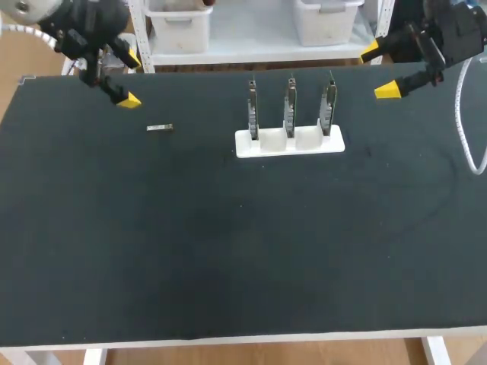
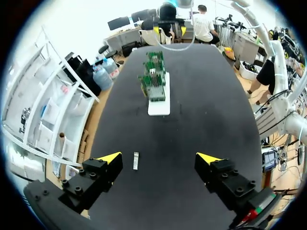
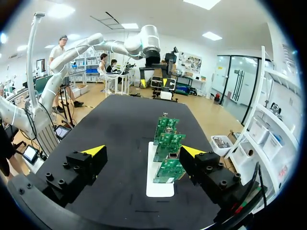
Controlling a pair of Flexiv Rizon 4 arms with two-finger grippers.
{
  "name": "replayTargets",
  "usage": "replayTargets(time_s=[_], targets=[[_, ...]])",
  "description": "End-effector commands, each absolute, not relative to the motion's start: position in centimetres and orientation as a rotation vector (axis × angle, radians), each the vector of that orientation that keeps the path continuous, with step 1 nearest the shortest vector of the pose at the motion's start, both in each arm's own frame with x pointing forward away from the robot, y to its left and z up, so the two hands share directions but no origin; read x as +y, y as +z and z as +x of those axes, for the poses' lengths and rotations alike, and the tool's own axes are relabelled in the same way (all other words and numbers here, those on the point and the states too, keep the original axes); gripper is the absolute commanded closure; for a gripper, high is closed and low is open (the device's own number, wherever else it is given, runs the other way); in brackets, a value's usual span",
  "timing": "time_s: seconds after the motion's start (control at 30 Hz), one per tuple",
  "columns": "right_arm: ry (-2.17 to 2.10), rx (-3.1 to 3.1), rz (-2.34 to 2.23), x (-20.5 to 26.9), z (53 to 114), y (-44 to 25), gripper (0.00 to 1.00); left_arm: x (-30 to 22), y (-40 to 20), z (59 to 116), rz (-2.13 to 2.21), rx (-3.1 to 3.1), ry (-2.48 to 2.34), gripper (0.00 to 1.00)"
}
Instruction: Pick up the optical module with the left hand, and insert it into the network port with the right hand.
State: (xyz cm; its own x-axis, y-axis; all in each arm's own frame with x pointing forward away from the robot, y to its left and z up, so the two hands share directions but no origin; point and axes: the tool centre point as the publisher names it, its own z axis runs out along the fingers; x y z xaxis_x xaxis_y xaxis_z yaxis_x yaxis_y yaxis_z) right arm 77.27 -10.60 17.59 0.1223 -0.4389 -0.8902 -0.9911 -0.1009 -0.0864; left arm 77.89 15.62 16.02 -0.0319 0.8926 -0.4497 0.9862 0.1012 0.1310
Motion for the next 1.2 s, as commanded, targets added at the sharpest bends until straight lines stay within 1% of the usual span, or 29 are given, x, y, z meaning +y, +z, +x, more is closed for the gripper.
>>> replayTargets(time_s=[0.03,0.33,0.43,0.97,1.2], targets=[[0.930,1.413,-1.651,-10.6,77.2,17.6,0.00,15.0,13.6,79.4,1.866,2.009,-0.392,0.00],[0.930,1.413,-1.651,-10.6,77.2,17.6,0.00,15.4,10.4,79.0,1.839,2.077,-0.438,0.00],[0.930,1.413,-1.651,-10.6,77.2,17.6,0.00,15.5,10.8,78.8,1.820,2.068,-0.547,0.00],[0.930,1.413,-1.651,-10.6,77.2,17.6,0.00,15.5,10.8,78.8,1.820,2.068,-0.547,0.00],[0.930,1.413,-1.651,-10.6,77.2,17.6,0.00,16.5,12.3,82.0,1.935,2.086,-0.415,0.00]])
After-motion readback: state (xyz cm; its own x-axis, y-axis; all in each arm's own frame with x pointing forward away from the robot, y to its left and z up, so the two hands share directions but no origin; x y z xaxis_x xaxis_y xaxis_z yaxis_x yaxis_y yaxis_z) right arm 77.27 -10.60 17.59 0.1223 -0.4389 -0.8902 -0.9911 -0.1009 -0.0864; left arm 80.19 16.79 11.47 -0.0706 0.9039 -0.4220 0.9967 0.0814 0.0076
